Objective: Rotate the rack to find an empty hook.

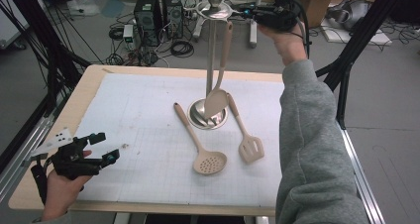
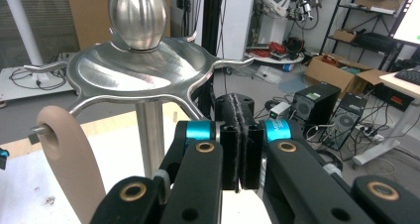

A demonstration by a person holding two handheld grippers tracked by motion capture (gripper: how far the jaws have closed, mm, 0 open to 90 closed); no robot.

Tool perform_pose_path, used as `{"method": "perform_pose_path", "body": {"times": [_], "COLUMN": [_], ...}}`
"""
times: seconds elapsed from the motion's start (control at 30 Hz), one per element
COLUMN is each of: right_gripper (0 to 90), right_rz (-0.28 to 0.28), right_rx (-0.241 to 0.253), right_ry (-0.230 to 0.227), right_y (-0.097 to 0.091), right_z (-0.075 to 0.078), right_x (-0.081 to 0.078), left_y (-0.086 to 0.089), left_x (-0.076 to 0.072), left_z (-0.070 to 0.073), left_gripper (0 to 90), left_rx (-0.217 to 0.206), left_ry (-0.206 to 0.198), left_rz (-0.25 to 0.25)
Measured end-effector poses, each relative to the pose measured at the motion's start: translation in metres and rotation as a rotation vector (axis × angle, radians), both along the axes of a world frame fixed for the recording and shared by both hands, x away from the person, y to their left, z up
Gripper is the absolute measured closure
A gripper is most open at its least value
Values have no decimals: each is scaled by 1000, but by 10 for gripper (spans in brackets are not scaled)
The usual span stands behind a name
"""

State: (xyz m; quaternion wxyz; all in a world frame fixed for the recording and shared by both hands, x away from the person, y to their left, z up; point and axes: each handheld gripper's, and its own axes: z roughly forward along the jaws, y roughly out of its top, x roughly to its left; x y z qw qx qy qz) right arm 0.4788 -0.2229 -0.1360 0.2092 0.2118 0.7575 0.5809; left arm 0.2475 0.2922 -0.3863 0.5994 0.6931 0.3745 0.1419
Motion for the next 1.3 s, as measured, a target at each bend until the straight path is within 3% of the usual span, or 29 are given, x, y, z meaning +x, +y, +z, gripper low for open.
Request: {"method": "perform_pose_path", "body": {"times": [1.3], "right_gripper": [899], "right_rz": [-1], "right_rx": [-5], "right_ry": [-9], "right_y": [3], "right_z": [0], "right_x": [-21], "left_y": [-6], "left_x": [2], "left_z": [-2], "left_gripper": [60], "left_rx": [0], "left_ry": [6], "left_rz": [-12]}}
